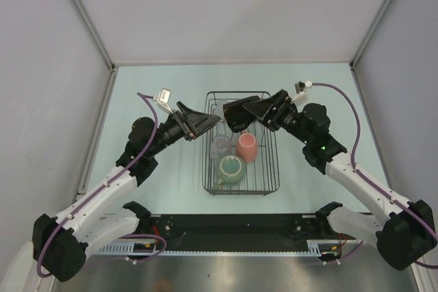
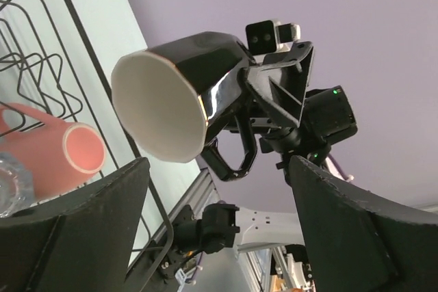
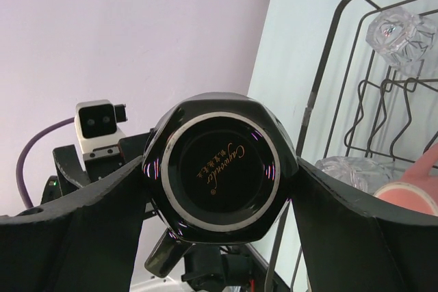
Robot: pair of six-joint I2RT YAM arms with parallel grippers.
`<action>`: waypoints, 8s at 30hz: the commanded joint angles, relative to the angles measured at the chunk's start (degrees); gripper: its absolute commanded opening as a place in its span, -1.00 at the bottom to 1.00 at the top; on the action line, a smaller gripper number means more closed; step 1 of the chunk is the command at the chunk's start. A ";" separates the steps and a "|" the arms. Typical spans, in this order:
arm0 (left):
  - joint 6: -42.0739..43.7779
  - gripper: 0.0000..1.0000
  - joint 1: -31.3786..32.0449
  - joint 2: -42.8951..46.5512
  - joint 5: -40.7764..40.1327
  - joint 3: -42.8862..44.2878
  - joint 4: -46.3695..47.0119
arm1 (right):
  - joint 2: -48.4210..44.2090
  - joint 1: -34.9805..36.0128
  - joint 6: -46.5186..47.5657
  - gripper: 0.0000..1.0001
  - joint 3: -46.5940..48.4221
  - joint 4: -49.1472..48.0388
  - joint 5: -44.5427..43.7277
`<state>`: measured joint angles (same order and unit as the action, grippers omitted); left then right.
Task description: Unload the cups from the dish rack
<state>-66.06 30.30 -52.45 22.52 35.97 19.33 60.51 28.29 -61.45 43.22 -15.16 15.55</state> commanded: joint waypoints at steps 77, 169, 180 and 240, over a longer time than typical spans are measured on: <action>42.41 -0.99 -9.29 -31.73 -41.77 59.47 -71.26 | 2.33 -6.68 22.95 0.99 21.73 34.32 -14.40; 33.63 1.00 5.99 -8.03 -48.98 33.74 -65.56 | 19.64 23.21 33.94 0.99 22.08 44.69 -42.45; 34.25 1.00 5.99 -9.60 -48.10 33.82 -66.00 | 27.11 21.72 35.17 1.00 23.31 41.00 -40.78; 30.30 1.00 5.73 -7.25 -27.47 26.81 -43.17 | 4.98 2.21 27.01 -1.00 21.48 27.33 -14.52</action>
<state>-33.54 35.90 -64.66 -13.74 66.52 -34.92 70.35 34.22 -28.16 68.58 27.24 -12.60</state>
